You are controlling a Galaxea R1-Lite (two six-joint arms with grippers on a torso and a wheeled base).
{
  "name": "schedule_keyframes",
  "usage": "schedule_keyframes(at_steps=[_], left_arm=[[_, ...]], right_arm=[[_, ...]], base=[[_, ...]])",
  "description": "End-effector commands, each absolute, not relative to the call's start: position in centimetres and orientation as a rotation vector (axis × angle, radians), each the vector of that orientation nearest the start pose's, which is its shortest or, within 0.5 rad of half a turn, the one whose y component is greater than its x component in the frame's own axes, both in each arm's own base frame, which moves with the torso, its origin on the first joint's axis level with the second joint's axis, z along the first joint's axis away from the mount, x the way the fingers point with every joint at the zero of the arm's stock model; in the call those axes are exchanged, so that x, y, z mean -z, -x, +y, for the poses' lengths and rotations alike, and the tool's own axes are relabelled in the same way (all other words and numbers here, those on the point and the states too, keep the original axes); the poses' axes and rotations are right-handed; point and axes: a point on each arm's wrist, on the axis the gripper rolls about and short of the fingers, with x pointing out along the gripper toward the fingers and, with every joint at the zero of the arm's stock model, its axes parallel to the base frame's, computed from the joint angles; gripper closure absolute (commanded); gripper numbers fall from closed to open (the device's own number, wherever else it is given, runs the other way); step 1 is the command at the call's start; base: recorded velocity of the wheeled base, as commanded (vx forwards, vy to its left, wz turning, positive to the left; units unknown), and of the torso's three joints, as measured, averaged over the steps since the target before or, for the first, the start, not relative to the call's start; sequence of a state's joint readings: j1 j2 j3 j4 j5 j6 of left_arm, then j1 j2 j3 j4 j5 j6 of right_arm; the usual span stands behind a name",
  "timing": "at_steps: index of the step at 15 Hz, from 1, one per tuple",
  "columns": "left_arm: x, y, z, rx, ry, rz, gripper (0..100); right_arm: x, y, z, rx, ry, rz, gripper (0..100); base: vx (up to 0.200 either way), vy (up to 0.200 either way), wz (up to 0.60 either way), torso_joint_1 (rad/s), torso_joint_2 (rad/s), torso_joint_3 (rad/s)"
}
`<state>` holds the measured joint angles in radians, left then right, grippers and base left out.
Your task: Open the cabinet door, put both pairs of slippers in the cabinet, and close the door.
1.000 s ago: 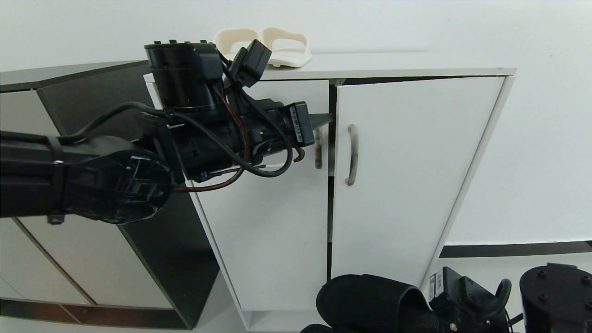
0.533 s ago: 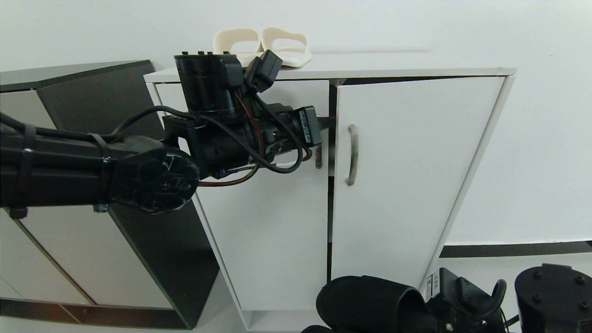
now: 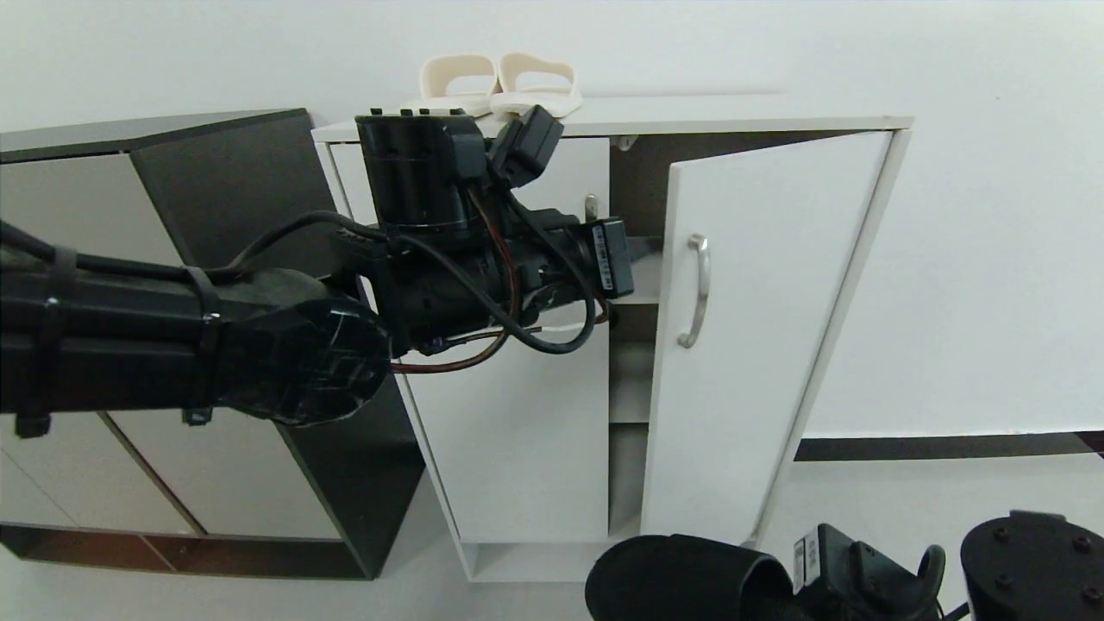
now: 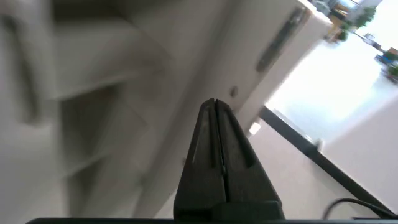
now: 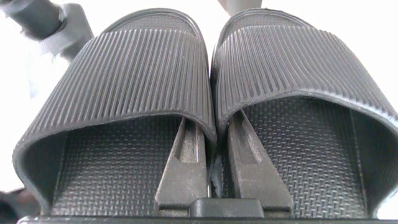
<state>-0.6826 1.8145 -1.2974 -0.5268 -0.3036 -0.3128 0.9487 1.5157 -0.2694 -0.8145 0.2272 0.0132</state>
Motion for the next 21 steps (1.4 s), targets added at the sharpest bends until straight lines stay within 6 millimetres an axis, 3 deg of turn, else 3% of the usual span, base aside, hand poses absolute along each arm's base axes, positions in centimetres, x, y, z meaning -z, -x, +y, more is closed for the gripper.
schedule_keyframes(at_steps=[1, 4, 6, 8, 9, 11, 13, 16, 18, 19, 21], left_arm=[[-27.0, -24.7, -25.8, 1.084, 0.276, 0.166, 100], [-26.0, -21.2, -29.4, 1.218, 0.25, 0.155, 100], [-26.0, -21.5, -28.8, 1.205, 0.267, 0.107, 100], [-26.7, -23.7, -25.0, 1.052, 0.293, 0.033, 100], [-27.0, -24.3, -22.1, 0.972, 0.296, 0.021, 100], [-27.5, -23.3, -16.6, 0.847, 0.292, 0.001, 100], [-27.2, -20.3, -12.7, 0.773, 0.281, -0.009, 100], [-26.6, -13.2, -6.0, 0.453, 0.277, -0.019, 100], [-26.2, -7.9, -3.4, 0.395, 0.278, -0.054, 100], [-24.3, -3.3, -0.9, 0.235, 0.201, -0.039, 100], [-20.7, 0.5, 0.5, 0.025, 0.11, -0.033, 100]], right_arm=[[-11.4, -10.6, 16.9, -1.19, 0.16, 0.44, 100], [-11.4, -10.6, 17.0, -1.191, 0.161, 0.44, 100], [-11.5, -10.8, 17.2, -1.183, 0.153, 0.435, 100], [-11.8, -12.3, 17.3, -1.131, 0.131, 0.426, 100], [-12.0, -13.6, 17.5, -1.062, 0.117, 0.424, 100], [-12.0, -15.9, 18.8, -0.861, 0.062, 0.433, 100], [-12.2, -17.5, 20.2, -0.709, 0.033, 0.412, 100], [-12.6, -19.6, 21.7, -0.521, 0.02, 0.353, 100], [-12.9, -20.2, 22.1, -0.459, 0.011, 0.33, 100], [-12.8, -20.3, 22.1, -0.443, 0.014, 0.329, 100], [-12.8, -20.3, 22.1, -0.442, 0.014, 0.329, 100]], base=[[-0.2, 0.0, 0.0, 0.002, 0.01, 0.007], [-0.2, 0.0, 0.0, 0.002, 0.0, -0.001], [-0.2, 0.0, 0.0, -0.005, 0.0, 0.0], [0.0, 0.0, 0.0, 0.0, 0.0, 0.0], [0.0, 0.0, 0.0, 0.0, 0.0, 0.0], [0.0, 0.0, 0.0, 0.0, 0.0, 0.0], [0.0, 0.0, 0.0, 0.0, 0.0, 0.0], [0.0, 0.0, 0.0, 0.0, 0.0, 0.0], [0.0, 0.0, 0.0, 0.0, 0.0, 0.0], [0.0, 0.0, 0.0, 0.0, 0.0, 0.0], [0.0, 0.0, 0.0, 0.0, 0.0, 0.0]])
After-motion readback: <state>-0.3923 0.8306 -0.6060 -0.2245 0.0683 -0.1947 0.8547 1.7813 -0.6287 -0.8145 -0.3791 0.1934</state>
